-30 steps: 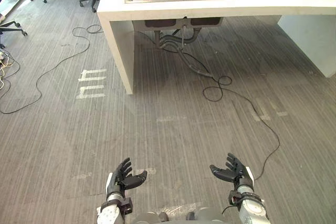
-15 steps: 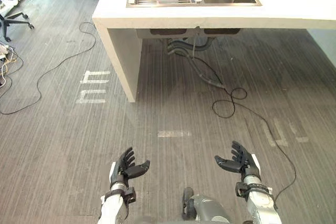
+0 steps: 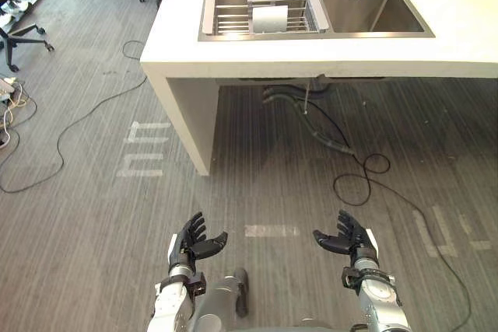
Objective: Walk over to the sink, pick up the cup, carry it to the dishwasher, place the cup inside the dishwasher, then close the dishwasher door
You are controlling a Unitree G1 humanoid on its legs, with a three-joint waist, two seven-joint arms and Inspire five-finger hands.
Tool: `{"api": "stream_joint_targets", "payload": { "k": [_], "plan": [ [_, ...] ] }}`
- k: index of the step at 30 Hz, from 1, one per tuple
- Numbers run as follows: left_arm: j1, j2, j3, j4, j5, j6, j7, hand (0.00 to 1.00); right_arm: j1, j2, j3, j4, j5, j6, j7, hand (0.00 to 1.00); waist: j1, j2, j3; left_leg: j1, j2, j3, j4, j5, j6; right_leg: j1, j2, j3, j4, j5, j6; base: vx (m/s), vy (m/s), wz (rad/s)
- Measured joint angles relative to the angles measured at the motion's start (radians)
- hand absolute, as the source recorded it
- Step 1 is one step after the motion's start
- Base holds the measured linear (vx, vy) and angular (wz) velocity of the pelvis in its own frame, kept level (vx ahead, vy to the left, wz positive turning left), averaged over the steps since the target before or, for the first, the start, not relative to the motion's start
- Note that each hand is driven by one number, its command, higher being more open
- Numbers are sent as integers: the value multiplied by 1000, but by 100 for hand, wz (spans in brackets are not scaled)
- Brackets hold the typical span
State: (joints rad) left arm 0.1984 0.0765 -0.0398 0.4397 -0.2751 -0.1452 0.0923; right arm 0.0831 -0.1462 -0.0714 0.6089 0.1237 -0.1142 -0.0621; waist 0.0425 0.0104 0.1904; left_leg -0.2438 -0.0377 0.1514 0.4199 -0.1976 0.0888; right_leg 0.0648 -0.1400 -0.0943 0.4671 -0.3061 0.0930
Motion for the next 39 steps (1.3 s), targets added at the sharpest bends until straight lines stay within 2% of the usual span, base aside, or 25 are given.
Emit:
{"api": "stream_joint_targets", "payload": {
  "k": [1,2,3,5,7,8,9,10,11,12,13,15,18,20,22,24,25,26,27,28,29,33,35,37,39],
  "plan": [
    [11,10,-13,-48,0,2,1,90,7,4,0,13,-9,1,3,90,-4,0,0,42,-9,-4,-19,-17,7,-53,-22,3,156,19,65,386,102,7],
    [16,18,-32,-104,0,2,5,90,15,7,0,22,-11,2,6,90,-7,-1,0,87,-17,-9,-36,-31,12,-108,-42,-2,294,15,69,392,80,13],
    [17,20,-38,-136,0,2,8,90,19,8,0,24,-12,2,9,90,-9,-1,-1,108,-20,-13,-45,-37,13,-132,-51,-16,340,5,53,379,42,17],
    [19,20,-49,-288,0,-1,16,90,17,9,4,30,-31,2,19,90,-28,-1,-2,180,-18,-37,-99,-45,10,-234,-65,-75,383,-43,-28,359,-10,25],
    [13,17,-56,-393,0,-20,16,90,10,9,10,32,-39,2,21,90,-48,2,-3,213,0,-59,-127,-51,-1,-321,-50,-97,327,-64,-63,350,-105,27],
    [10,15,-59,-418,0,-29,16,90,8,9,11,33,-39,2,23,90,-48,5,-2,226,12,-60,-132,-56,-10,-348,-39,-97,299,-66,-66,412,-178,8],
    [5,10,-64,-451,0,-46,17,90,6,8,18,33,-39,2,24,90,-48,17,-1,252,47,-61,-133,-74,-39,-392,-6,-95,214,-58,-62,413,-199,-5],
    [3,15,-70,-476,0,-56,18,90,10,7,34,33,-39,2,26,90,-50,13,-6,276,64,-59,-119,-98,-76,-399,25,-86,56,19,-57,347,-173,2],
    [3,23,-74,-484,0,-60,19,90,18,4,43,33,-40,0,27,90,-60,5,-9,288,65,-63,-101,-115,-98,-391,33,-73,5,169,-54,404,-185,16],
    [0,1,-92,-479,1,-58,21,90,38,-19,42,47,-41,-1,28,90,-64,43,-29,308,108,-69,-76,-134,-113,-353,64,-83,-3,192,-76,440,-188,5],
    [-1,-15,-101,-487,1,-58,21,90,41,-34,39,48,-44,-1,30,90,-59,63,-41,310,126,-68,-73,-127,-116,-340,84,-83,-21,186,-85,445,-188,-6],
    [-24,-24,-125,-503,1,-58,22,90,43,-52,37,49,-48,-1,31,90,-67,82,-51,306,141,-76,-66,-96,-130,-315,93,-98,-46,174,-101,361,-178,9],
    [-68,-29,-145,-530,1,-59,20,90,78,-55,39,52,-47,-1,32,90,-86,78,-46,247,157,-94,140,-31,-142,-191,98,-146,-148,171,-105,292,-143,43],
    [-71,-41,-144,-595,0,-60,49,90,106,-45,41,56,-41,-1,32,90,-81,72,-42,173,185,-84,316,-64,-153,-92,97,-162,-210,171,-105,235,-57,31],
    [-71,-59,-144,-684,0,-86,75,90,115,-44,39,63,-36,-2,29,90,-70,71,-40,91,193,-83,343,-116,-144,-42,95,-173,-249,172,-104,190,28,18],
    [-75,-59,-145,-738,0,-124,84,90,112,-41,40,90,-33,-5,29,90,-51,71,-41,45,173,-83,221,-111,-130,-22,86,-173,-260,170,-101,144,104,8],
    [-78,-61,-145,-766,1,-139,91,90,111,-46,41,96,-29,-5,31,90,-46,88,-49,38,160,-91,31,-6,-116,-20,90,-177,-257,155,-72,149,148,15],
    [-85,-65,-146,-778,1,-151,97,90,93,-39,44,129,-29,-5,33,90,-39,93,-44,51,151,-100,-39,60,-120,-14,85,-171,-237,131,-39,146,145,18],
    [-85,-59,-146,-780,0,-151,103,90,93,-33,50,133,-29,-3,33,90,-38,81,-45,64,135,-101,-63,68,-117,-15,77,-159,-236,129,-41,132,117,24],
    [-86,-53,-145,-781,0,-151,105,90,94,-29,63,134,-29,-3,35,90,-31,64,-46,71,111,-102,-97,79,-106,-17,61,-149,-246,122,-28,100,88,26],
    [-82,-50,-145,-781,0,-150,111,90,85,-29,74,136,-29,-4,37,90,-26,60,-45,71,96,-104,-109,83,-100,-18,57,-127,-262,124,-22,100,83,22],
    [-76,-14,-154,-781,4,-144,120,90,46,-10,83,143,-30,-4,39,90,-2,50,-43,101,92,-50,-113,57,-89,-17,50,-64,-274,128,-15,117,64,-36],
    [-73,9,-175,-781,33,-141,114,90,30,-9,86,143,-31,-6,40,90,2,38,-46,125,90,-4,-107,27,-87,-33,42,-15,-236,105,-7,99,54,-75],
    [-64,34,-202,-778,64,-126,94,90,23,-11,88,144,-40,-7,40,90,-10,6,-58,155,81,54,-108,-16,-77,-86,14,46,-112,46,20,96,35,-70],
    [-61,39,-209,-768,76,-113,74,90,29,-14,84,151,-49,-6,42,90,-37,5,-59,181,79,61,-114,-36,-65,-122,2,43,-3,42,26,140,54,-25]
  ]
}}
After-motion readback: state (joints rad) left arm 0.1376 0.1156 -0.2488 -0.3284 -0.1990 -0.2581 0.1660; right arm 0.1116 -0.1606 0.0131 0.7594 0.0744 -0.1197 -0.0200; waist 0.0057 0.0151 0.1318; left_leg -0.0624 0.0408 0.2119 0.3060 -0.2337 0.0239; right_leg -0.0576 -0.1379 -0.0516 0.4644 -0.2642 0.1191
